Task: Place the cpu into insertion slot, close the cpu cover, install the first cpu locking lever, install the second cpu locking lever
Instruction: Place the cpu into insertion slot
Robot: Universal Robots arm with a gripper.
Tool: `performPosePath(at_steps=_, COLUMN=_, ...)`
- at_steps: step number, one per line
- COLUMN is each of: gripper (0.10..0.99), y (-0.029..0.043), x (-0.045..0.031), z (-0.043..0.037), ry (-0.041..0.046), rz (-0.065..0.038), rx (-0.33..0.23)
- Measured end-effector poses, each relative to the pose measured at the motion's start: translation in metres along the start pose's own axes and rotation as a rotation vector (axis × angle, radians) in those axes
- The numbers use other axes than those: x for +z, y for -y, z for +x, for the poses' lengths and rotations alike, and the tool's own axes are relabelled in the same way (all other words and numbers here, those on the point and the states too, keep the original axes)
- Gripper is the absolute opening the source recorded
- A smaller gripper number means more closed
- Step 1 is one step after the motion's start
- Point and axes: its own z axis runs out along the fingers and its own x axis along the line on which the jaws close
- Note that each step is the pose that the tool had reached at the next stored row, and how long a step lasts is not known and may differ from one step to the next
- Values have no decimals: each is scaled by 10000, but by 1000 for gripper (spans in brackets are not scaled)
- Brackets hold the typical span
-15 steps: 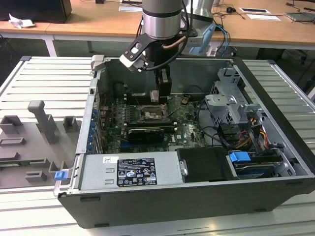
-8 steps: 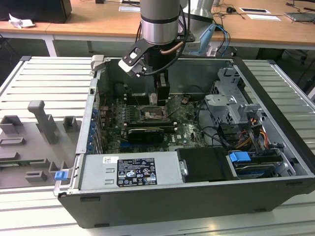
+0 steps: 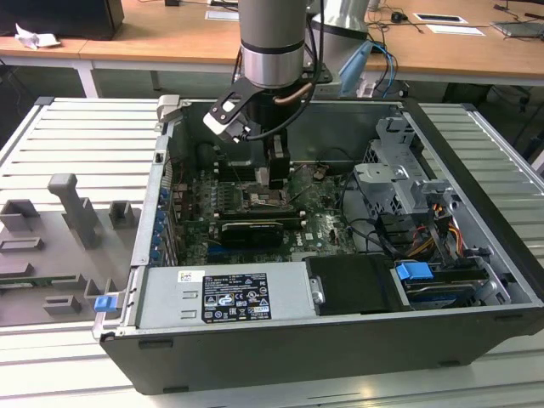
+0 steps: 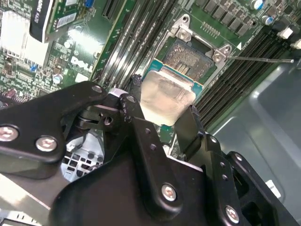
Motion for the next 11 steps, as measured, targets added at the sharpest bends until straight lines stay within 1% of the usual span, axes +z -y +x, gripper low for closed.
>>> performPosePath(at_steps=1, gripper=533, y=8, x=6, z=0, ry=-2, rz=-1, rx=0)
performPosePath(at_steps=2, gripper=533, y=30, x=15, z=0, ry=-1, rz=-3, rx=0)
performPosePath(at_steps=3, gripper=533, y=72, x=38, z=0, ry=-1, rz=-26, rx=0)
performPosePath(at_steps=4, gripper=533, y=87, x=56, z=0, ry=-1, rz=-35, rx=0)
performPosePath(at_steps=7, gripper=533, y=107, x=111, z=7, ry=0, rz=-40, rx=-1)
performPosePath(at_steps=11, gripper=533, y=118, x=190, z=73, ry=0, rz=-40, rx=2)
